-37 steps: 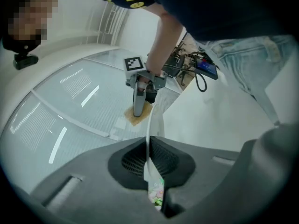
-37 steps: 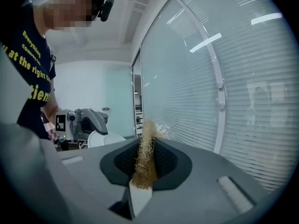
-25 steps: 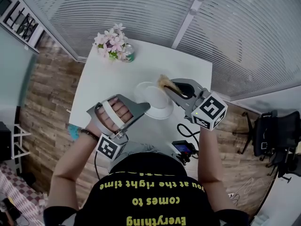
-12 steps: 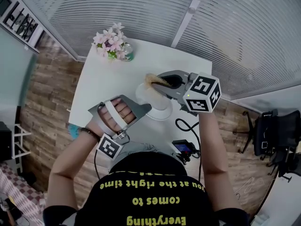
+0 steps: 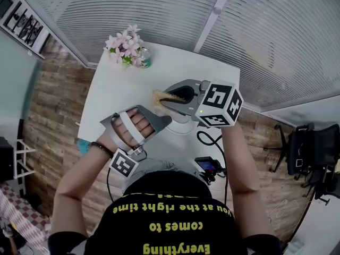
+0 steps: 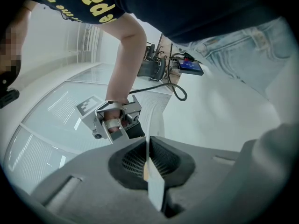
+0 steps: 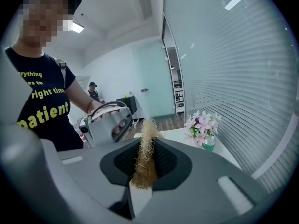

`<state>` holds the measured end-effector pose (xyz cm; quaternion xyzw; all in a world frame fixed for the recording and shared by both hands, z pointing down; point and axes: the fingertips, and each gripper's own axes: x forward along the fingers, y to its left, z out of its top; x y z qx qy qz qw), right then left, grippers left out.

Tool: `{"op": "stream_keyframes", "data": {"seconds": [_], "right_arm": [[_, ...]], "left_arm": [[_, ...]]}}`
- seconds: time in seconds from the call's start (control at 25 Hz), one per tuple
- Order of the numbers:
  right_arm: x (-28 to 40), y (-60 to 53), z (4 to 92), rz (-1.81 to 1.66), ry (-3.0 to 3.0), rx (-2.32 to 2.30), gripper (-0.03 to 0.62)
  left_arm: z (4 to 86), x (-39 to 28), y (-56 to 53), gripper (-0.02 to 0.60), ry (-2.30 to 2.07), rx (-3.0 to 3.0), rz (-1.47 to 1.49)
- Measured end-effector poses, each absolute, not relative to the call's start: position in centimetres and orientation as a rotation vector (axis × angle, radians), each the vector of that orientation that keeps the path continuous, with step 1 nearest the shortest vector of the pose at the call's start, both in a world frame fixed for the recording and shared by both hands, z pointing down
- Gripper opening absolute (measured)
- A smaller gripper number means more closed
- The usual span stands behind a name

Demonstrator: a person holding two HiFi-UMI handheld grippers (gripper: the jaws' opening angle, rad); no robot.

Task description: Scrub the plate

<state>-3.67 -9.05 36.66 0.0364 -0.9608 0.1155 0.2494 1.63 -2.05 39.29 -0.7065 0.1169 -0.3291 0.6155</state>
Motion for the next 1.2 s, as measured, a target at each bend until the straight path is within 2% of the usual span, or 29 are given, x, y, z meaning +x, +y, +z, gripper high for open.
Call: {"op": "stream_keyframes", "data": {"seconds": [0.92,1.2], "right_arm": [[1.2,-14.6,42.7,0.657,-2.524,0.298,0.052],[1.7,-14.5,43.0,0.667,-2.522,0.313,0.052]], "left_arm": [[39.3,0.9,-2.4,0.008,0.286,-1.636,-0.753],[39.3,0.7,-2.7,0.008,0.298,-1.644,-0.756]]}}
